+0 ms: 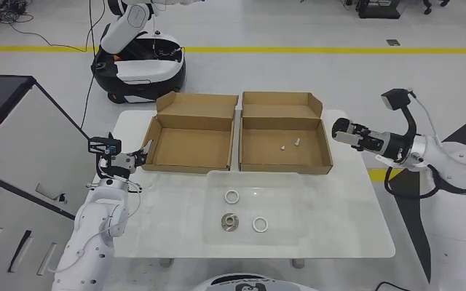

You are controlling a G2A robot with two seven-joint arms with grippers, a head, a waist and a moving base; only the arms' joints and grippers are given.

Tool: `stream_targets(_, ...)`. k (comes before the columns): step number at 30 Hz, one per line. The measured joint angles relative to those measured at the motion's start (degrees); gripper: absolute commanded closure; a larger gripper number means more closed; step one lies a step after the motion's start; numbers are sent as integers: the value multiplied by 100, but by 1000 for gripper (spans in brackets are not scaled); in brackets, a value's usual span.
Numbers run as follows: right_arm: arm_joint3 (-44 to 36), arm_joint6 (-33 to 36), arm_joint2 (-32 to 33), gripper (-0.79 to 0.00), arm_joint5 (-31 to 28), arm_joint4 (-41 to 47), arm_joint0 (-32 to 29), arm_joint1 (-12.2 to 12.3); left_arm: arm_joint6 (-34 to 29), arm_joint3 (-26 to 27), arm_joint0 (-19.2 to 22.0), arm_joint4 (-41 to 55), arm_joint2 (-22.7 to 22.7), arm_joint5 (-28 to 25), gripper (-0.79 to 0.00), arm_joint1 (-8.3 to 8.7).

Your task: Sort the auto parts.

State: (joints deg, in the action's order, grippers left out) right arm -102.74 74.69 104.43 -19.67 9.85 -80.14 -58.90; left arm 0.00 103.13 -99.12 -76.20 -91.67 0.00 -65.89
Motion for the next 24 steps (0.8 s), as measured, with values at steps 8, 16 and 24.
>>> stream_targets(8,0,0,0,-785,0,0,0,0,-606,578,-18,-550,67,-626,-785,50)
stream_targets(16,0,0,0,-785,0,0,0,0,-2167,1600,-3,-1314,446,-1418,-785,93)
stream_targets(24,0,0,0,-785,0,0,0,0,-3220,2450,257,-1292,759,-2304,-785,120)
